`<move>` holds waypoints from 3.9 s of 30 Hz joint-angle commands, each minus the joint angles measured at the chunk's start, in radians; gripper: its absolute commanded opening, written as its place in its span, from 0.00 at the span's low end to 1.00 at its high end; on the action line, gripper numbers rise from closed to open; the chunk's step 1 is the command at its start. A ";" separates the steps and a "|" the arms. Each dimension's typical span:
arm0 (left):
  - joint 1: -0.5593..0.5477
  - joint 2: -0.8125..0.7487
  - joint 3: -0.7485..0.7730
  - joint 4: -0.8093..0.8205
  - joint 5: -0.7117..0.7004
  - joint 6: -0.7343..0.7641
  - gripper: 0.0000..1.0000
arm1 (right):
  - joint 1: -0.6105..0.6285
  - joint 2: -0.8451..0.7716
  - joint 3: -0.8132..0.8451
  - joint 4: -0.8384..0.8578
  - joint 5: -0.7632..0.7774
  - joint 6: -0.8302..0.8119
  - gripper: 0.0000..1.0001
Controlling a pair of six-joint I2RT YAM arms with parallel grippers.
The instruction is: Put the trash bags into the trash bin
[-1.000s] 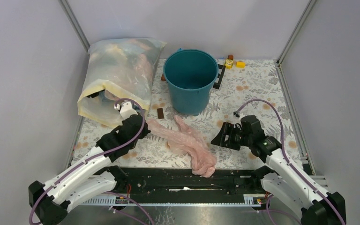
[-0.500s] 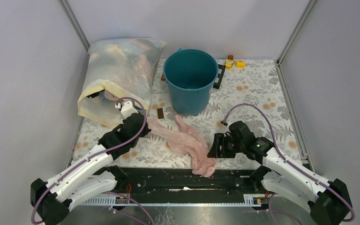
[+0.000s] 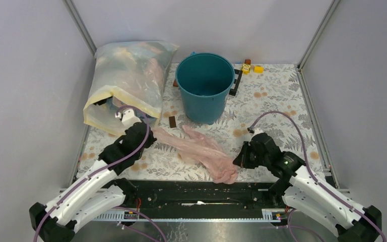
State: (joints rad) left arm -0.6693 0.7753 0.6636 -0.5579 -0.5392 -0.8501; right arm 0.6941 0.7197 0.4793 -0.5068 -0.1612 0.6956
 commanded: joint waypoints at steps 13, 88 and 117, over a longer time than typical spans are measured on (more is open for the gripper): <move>0.053 -0.226 0.202 -0.158 -0.191 -0.023 0.00 | 0.008 -0.184 0.208 -0.187 0.564 0.127 0.08; -0.776 0.411 -0.046 0.489 0.186 0.150 0.00 | 0.008 -0.022 0.048 0.050 0.146 0.006 0.02; -0.742 0.014 -0.178 0.218 0.049 -0.087 0.00 | 0.007 0.004 -0.007 0.242 -0.222 0.003 0.77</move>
State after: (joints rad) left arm -1.4181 0.7708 0.4816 -0.3725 -0.4580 -0.9222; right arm 0.6983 0.6769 0.5060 -0.3805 -0.2119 0.7067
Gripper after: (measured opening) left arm 0.002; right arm 0.773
